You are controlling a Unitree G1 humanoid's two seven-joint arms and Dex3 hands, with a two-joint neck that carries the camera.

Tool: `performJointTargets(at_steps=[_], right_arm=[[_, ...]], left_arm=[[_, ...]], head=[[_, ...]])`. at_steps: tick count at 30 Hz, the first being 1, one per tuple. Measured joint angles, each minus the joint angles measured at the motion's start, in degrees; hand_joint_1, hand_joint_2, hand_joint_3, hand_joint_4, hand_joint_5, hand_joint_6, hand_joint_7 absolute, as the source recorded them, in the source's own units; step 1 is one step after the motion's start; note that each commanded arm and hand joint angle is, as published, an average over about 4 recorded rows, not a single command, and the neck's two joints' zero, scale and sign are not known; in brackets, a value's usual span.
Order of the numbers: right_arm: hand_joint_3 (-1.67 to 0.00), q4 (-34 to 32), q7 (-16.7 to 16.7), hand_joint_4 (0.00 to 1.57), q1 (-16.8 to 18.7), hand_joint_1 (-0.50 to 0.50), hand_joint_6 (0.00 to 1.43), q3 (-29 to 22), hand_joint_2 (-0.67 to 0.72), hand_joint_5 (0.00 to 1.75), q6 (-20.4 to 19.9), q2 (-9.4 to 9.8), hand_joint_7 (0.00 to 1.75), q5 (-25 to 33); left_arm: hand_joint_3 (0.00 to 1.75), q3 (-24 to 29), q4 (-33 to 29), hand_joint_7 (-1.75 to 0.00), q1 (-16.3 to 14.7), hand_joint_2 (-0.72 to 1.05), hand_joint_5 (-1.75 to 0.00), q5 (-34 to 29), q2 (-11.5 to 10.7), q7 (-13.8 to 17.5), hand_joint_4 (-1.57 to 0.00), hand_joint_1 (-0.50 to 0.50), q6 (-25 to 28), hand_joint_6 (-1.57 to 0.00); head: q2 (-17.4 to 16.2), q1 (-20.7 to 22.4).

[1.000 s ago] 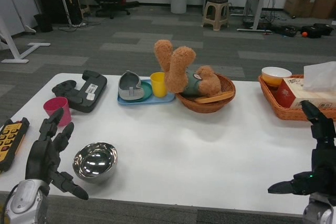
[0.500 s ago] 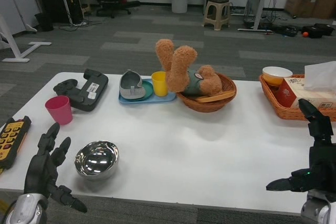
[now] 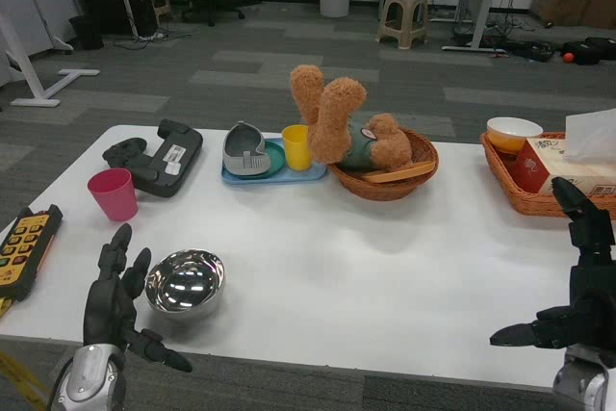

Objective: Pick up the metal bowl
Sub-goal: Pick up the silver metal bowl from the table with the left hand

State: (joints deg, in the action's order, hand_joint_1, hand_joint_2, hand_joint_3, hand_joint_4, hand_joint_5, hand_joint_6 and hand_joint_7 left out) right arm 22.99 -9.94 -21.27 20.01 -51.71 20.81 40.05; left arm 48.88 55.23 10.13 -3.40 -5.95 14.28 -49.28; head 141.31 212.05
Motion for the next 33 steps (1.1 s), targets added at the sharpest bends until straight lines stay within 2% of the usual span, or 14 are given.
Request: performJointTargets(at_steps=[4,10,13,17,20,23,25,28,33], right_arm=[[-0.2,-0.45,0.0,0.31,0.0,0.19,0.0,0.04,0.66,0.68,0.0,0.0,0.56,0.0],[-0.16,-0.59,0.0,0.31,0.0,0.19,0.0,0.05,0.66,0.58,0.0,0.0,0.56,0.0],[-0.16,-0.6,0.0,0.31,0.0,0.2,0.0,0.07,0.66,0.65,0.0,0.0,0.56,0.0],[-0.16,-0.62,0.0,0.31,0.0,0.17,0.0,0.19,0.66,0.61,0.0,-0.01,0.56,0.0],[-0.2,-0.64,0.0,0.31,0.0,0.19,0.0,0.38,0.66,0.63,0.0,-0.01,0.56,0.0],[-0.18,-0.67,0.0,0.31,0.0,0.19,0.0,0.57,0.66,0.58,0.0,-0.01,0.56,-0.01],[-0.16,-0.69,0.0,0.31,0.0,0.17,0.0,0.82,0.66,0.58,0.0,-0.01,0.56,-0.01],[-0.18,-0.7,0.0,0.31,0.0,0.19,0.0,1.18,0.66,0.61,0.0,-0.01,0.56,0.0],[-0.16,-0.83,0.0,0.31,0.0,0.18,0.0,1.59,0.66,0.61,0.0,-0.03,0.56,-0.03]], left_arm=[[0.09,-0.29,4.6,-0.21,1.39,-0.55,0.0,0.02,-1.56,-0.52,0.0,-0.5,-2.16,0.0],[0.09,-0.27,8.38,-0.21,2.15,-0.55,0.0,0.03,-2.36,-1.79,0.0,-0.5,-4.13,0.0],[0.09,-0.12,9.34,-0.21,2.23,-0.55,0.0,0.02,-2.79,-2.12,0.0,-0.5,-4.75,0.0],[0.09,0.31,9.59,-0.21,2.24,-0.55,0.0,0.02,-3.23,-2.23,0.0,-0.5,-5.1,0.0],[0.09,1.16,9.61,-0.21,2.24,-0.55,0.0,0.01,-3.3,-2.26,0.0,-0.5,-5.37,0.0],[0.09,1.88,10.33,-0.21,2.26,-0.55,0.0,-0.01,-3.53,-2.52,0.0,-0.5,-5.71,0.0],[0.09,2.06,11.91,-0.21,2.34,-0.55,0.0,-0.04,-3.86,-3.26,0.0,-0.5,-6.21,0.0],[0.09,2.12,15.31,-0.16,2.8,-0.55,0.0,-0.29,-4.23,-4.56,0.0,-0.5,-7.09,0.0],[0.09,2.1,20.09,-0.14,5.09,-0.64,0.0,-0.56,-4.63,-5.55,0.0,-0.5,-7.62,0.0]], head=[[-0.12,0.02],[-0.31,0.45],[-0.4,0.6],[-0.82,0.95],[-1.0,1.27],[-1.1,1.49],[-1.05,1.5],[-0.92,1.39],[-0.58,1.22]])
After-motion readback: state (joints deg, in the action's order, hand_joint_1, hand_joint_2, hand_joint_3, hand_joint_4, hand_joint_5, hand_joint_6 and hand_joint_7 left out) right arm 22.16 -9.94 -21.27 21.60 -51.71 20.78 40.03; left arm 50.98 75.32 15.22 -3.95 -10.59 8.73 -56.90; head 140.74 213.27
